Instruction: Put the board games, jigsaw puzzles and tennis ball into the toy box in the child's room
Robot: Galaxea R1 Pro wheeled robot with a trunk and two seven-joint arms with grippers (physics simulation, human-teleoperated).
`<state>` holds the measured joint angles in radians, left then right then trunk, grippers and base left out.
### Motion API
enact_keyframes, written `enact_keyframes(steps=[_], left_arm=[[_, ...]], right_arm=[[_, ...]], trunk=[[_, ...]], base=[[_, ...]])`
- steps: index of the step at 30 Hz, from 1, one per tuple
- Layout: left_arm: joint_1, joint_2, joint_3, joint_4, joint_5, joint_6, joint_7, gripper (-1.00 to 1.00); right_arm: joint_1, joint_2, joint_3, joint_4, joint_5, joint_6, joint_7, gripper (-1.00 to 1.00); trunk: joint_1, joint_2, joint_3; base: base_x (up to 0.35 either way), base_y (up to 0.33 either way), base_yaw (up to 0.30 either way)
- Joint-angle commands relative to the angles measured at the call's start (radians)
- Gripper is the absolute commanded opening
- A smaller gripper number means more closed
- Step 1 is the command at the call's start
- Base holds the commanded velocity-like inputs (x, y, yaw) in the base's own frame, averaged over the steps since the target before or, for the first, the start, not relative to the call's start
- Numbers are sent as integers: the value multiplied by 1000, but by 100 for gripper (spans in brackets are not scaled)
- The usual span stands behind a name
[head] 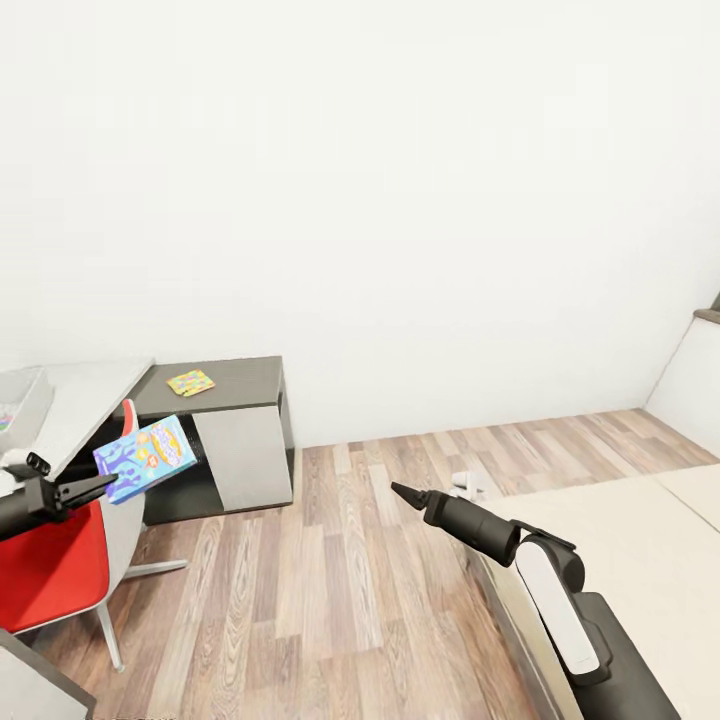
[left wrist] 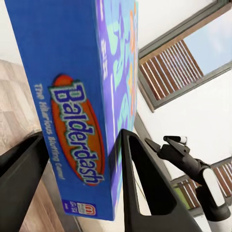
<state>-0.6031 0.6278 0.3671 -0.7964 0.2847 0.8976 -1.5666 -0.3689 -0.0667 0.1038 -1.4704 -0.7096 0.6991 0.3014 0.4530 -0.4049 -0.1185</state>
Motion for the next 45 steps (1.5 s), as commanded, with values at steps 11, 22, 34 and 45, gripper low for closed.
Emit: enact_keyframes(steps=[11, 22, 34, 45], left_arm=[[3, 1, -1, 0, 2, 11, -4, -100], [3, 1, -1, 0, 2, 9, -4, -100], [3, 1, -1, 0, 1, 9, -4, -100], [3, 1, -2, 0, 2, 9, -4, -100]], right_arm=[[-1, -1, 20, -3, 1, 3, -2, 100], [-1, -1, 21, -5, 1, 3, 2, 100], [-1, -1, 21, -5, 1, 3, 1, 100], [-1, 0, 33, -7, 1, 3, -2, 100]], trunk=[[1, -2, -2], [1, -2, -4], [1, -2, -4], [1, -2, -8]], base=[[290, 0, 274], [331, 0, 167], [329, 124, 32], [320, 171, 260]])
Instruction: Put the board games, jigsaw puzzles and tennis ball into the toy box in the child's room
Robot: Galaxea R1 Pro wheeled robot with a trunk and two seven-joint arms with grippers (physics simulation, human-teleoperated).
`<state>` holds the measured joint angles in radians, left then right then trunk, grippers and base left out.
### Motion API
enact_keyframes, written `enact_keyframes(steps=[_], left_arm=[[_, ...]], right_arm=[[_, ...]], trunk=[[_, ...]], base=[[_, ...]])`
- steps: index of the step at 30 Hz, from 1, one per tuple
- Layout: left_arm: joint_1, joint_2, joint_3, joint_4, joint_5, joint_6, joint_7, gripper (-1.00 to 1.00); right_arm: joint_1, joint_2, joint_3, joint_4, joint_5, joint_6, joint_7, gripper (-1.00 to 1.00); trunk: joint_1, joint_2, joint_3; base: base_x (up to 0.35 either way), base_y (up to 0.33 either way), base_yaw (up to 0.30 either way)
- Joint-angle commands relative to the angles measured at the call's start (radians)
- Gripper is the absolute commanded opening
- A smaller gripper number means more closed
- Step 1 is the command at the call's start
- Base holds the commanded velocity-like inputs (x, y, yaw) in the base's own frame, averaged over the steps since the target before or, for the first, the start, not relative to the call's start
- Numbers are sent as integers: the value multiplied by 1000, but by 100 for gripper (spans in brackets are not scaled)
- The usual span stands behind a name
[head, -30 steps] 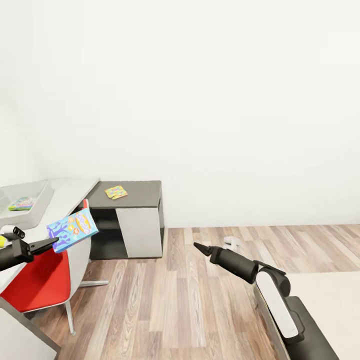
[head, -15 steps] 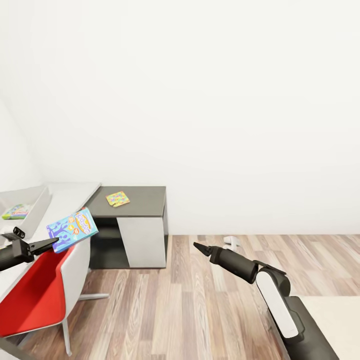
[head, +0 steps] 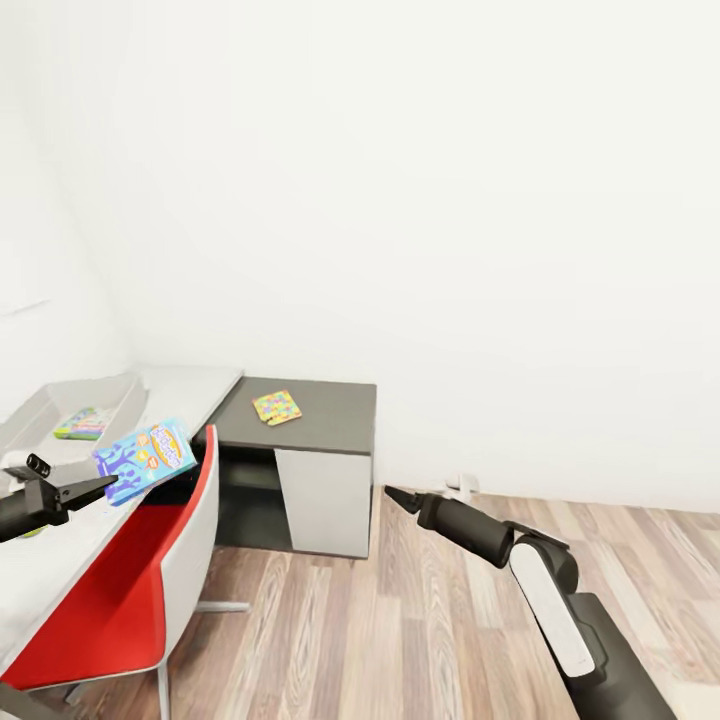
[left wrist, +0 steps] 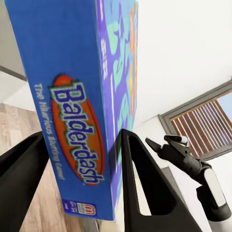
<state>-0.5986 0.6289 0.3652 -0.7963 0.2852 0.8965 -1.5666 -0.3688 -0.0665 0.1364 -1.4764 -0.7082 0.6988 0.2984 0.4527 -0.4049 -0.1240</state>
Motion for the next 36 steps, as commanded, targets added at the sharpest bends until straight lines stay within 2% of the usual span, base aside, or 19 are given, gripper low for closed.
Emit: enact_keyframes(steps=[1, 7, 19, 32, 36], left_arm=[[-1, 0, 0, 0, 1, 10, -4, -100], [-1, 0, 0, 0, 1, 10, -4, -100], [-1, -1, 0, 0, 1, 9, -4, -100], [-1, -1, 0, 0, 1, 7, -4, -100], [-1, -1, 0, 0, 2, 7, -4, -100]], right_arm=[[-1, -1, 3, -1, 0, 3, 1, 100], [-1, 0, 26, -1, 1, 2, 1, 100], [-1, -1, 28, -1, 1, 1, 2, 100], [-1, 0, 30, -12, 1, 6, 0, 100], [-3, -2, 50, -37, 0, 30, -13, 100]], trunk=[[1, -2, -3], [1, -2, -7], [1, -2, -8], [1, -2, -9], [1, -2, -12]], base=[[320, 102, 282], [319, 30, 220], [318, -6, 32], [284, -150, 267], [256, -203, 263]])
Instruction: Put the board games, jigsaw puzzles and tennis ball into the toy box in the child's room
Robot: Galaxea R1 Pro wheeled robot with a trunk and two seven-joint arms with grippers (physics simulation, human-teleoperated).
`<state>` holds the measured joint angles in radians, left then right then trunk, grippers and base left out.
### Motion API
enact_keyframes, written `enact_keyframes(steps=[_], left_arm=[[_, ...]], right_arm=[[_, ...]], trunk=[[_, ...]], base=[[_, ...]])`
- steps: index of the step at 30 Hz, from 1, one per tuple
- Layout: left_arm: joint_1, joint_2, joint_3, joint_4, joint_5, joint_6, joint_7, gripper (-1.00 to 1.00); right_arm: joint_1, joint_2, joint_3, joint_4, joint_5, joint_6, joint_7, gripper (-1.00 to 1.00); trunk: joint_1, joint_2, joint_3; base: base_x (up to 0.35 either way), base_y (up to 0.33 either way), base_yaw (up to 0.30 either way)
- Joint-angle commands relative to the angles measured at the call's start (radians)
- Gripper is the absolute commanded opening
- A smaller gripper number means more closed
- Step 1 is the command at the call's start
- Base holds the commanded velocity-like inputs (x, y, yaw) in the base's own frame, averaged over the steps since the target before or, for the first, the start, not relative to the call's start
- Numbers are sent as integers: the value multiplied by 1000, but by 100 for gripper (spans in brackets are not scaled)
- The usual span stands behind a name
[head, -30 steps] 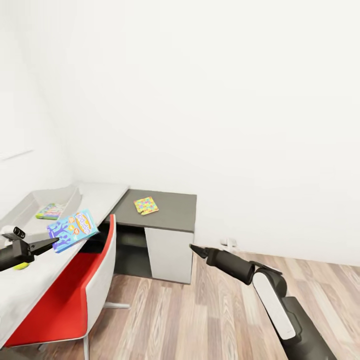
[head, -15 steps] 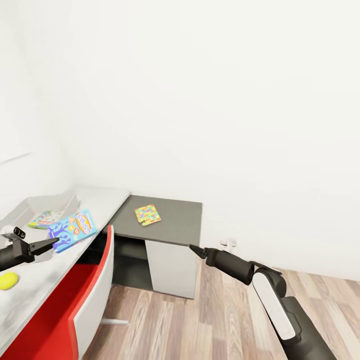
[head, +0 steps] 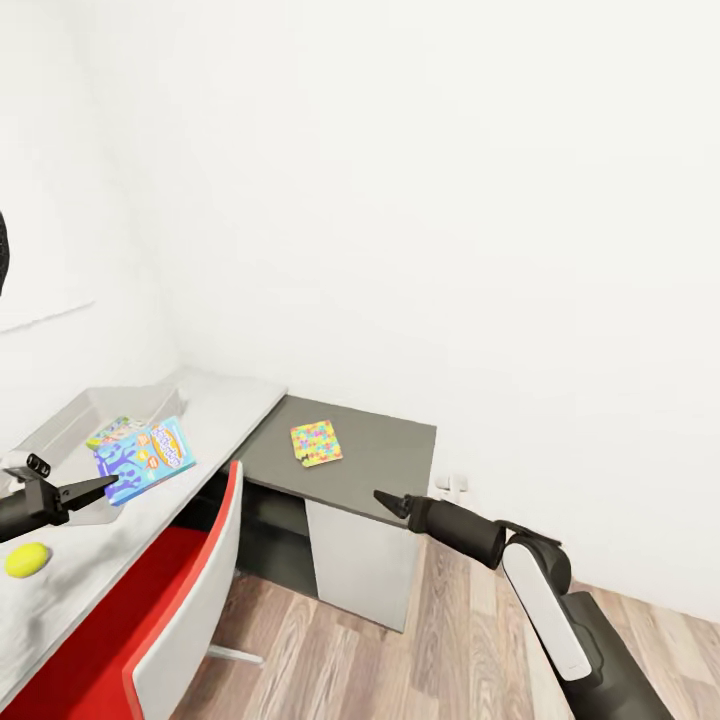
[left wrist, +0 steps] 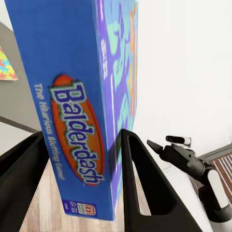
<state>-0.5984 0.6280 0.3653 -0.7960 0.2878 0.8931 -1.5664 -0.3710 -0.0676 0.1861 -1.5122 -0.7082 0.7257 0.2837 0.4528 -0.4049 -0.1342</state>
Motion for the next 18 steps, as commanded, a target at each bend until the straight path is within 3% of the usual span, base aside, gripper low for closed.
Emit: enact_keyframes(steps=[1, 4, 9, 18], left_arm=[[-1, 0, 0, 0, -1, 10, -4, -100], [-1, -1, 0, 0, -1, 10, -4, -100], [1, 1, 0, 0, -2, 9, -4, -100], [2, 1, 1, 0, -1, 10, -4, -100]], right_arm=[[-2, -2, 1, -2, 0, 14, 1, 100], [-6, -4, -5, -12, -1, 90, -3, 100], [-9, -2, -62, -65, -11, 210, 5, 100], [-8, 0, -75, -71, -13, 249, 8, 100]], trunk=[[1, -2, -3], [1, -2, -6], [1, -2, -13], [1, -2, -24]], base=[[254, -208, 236], [253, -210, 218], [252, -179, 206], [264, -29, 200]])
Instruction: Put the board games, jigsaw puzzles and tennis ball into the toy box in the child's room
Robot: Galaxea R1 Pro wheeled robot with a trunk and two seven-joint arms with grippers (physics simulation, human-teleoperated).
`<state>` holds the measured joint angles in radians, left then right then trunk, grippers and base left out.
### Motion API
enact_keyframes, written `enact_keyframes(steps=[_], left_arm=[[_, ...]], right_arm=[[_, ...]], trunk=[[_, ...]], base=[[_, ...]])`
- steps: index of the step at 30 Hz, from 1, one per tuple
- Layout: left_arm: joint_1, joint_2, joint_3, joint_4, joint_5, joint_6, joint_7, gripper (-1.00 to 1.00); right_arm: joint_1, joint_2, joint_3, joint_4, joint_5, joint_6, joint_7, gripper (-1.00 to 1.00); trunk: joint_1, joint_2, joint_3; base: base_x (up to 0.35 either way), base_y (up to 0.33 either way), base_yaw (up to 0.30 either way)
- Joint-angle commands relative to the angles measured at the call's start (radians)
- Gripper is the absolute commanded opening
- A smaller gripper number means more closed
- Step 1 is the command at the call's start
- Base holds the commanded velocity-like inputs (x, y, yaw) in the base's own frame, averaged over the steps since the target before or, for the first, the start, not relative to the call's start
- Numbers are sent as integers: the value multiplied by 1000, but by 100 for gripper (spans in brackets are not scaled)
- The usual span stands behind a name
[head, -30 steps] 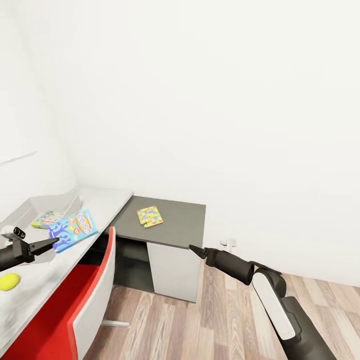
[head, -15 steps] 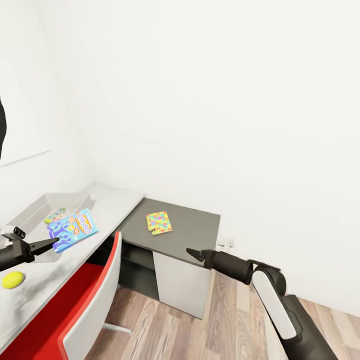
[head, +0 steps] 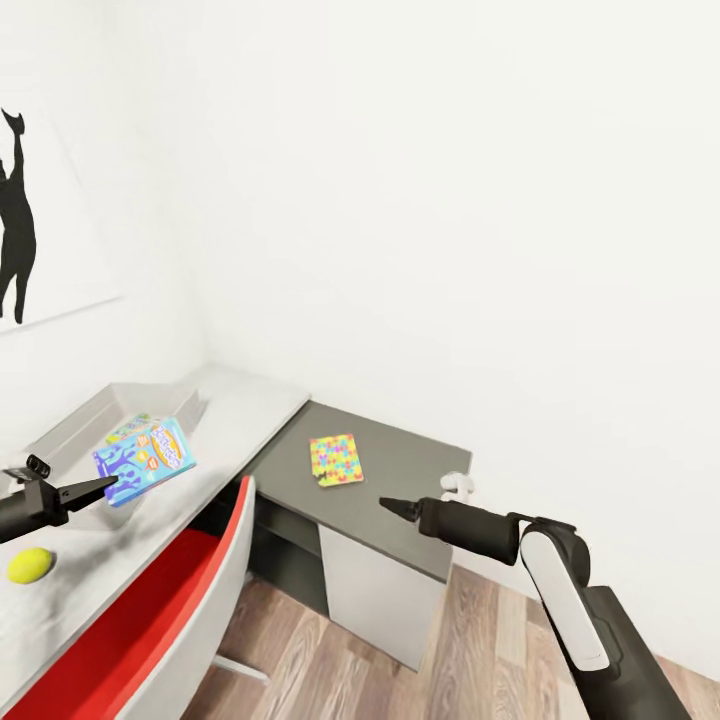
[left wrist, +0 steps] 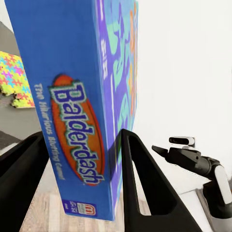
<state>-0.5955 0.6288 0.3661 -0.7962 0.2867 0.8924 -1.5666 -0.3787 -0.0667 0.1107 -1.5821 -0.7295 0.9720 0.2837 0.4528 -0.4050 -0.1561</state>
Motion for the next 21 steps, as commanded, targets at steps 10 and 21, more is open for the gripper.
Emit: enact_keyframes(steps=[10, 21], left_arm=[[-1, 0, 0, 0, 0, 11, -4, -100], [-1, 0, 0, 0, 0, 11, -4, -100]], right_arm=[[0, 0, 3, -1, 8, 3, 15, 100], [0, 0, 8, -1, 8, 1, 19, 100]], trunk=[[1, -2, -15], [1, -2, -29]], base=[[263, 87, 197], [272, -45, 196]])
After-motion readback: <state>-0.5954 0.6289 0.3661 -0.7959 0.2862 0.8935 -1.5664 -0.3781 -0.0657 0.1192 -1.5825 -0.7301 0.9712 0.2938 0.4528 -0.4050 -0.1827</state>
